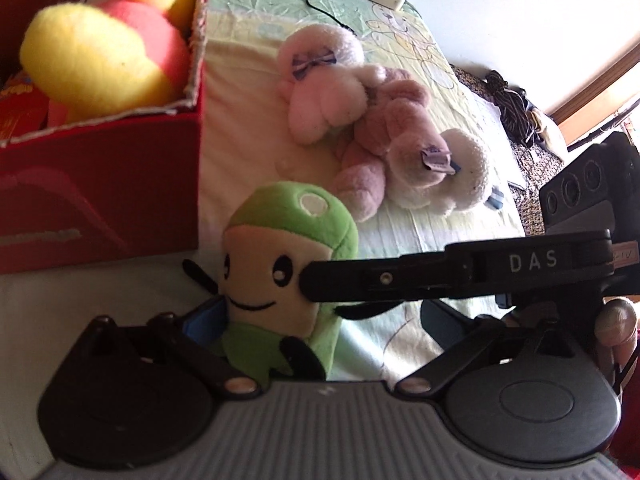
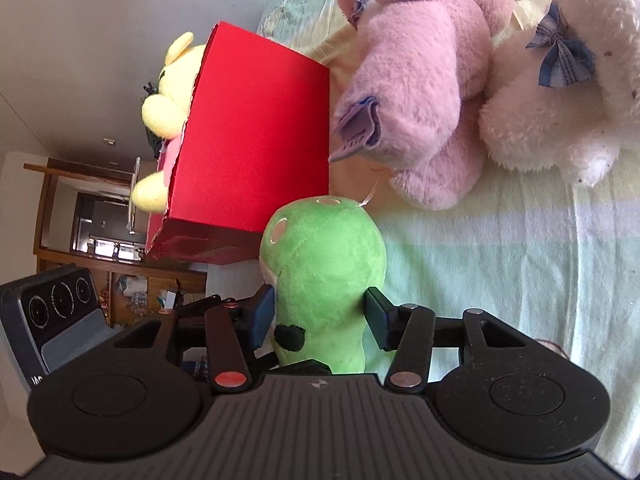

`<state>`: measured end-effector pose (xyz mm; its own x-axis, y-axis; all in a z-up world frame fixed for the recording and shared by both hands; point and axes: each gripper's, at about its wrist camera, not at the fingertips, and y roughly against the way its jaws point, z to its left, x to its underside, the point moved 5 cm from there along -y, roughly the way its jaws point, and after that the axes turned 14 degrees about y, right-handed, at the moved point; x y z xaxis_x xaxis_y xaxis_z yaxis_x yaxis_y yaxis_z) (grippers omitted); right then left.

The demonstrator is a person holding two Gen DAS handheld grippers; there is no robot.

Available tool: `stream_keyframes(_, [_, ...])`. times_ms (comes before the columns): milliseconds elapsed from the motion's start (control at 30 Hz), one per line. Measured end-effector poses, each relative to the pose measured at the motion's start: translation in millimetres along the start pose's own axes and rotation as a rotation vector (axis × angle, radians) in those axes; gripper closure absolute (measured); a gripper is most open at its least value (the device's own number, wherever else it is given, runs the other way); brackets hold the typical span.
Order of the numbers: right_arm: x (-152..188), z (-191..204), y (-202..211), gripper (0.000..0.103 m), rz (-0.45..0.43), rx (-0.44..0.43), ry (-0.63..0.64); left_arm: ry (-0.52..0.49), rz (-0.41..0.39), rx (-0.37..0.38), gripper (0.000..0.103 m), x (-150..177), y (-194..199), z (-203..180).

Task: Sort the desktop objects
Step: 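Lift the green plush with both grippers and carry it to the red box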

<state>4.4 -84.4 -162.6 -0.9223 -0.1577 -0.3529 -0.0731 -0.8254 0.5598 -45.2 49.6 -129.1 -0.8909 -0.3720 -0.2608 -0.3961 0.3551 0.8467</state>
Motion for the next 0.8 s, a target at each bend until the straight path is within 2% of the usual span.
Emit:
stream_keyframes(200, [13.3, 13.5, 21.3, 0.051, 0.090, 0.042, 0.062, -0.018, 0.082, 0.067, 0.003, 21.3, 7.3, -14.4])
stream_keyframes(300, [16.8, 25.9, 26.6, 0.051, 0.121, 0.045, 0.107, -0.055, 0.102, 0.071, 0.003, 34.6, 17.2, -20.5])
stream_keyframes(500, [14.0, 66.6, 12.9, 0.051, 0.153, 0.006, 0.200, -0.078, 0.081, 0.064, 0.003, 42.7, 55.1, -7.0])
stream_keyframes(800, [-13.4, 152.7, -35.3, 0.052, 0.135, -0.055, 0.327, -0.084, 0.007, 0.096, 0.003, 24.2, 141.8, 45.8])
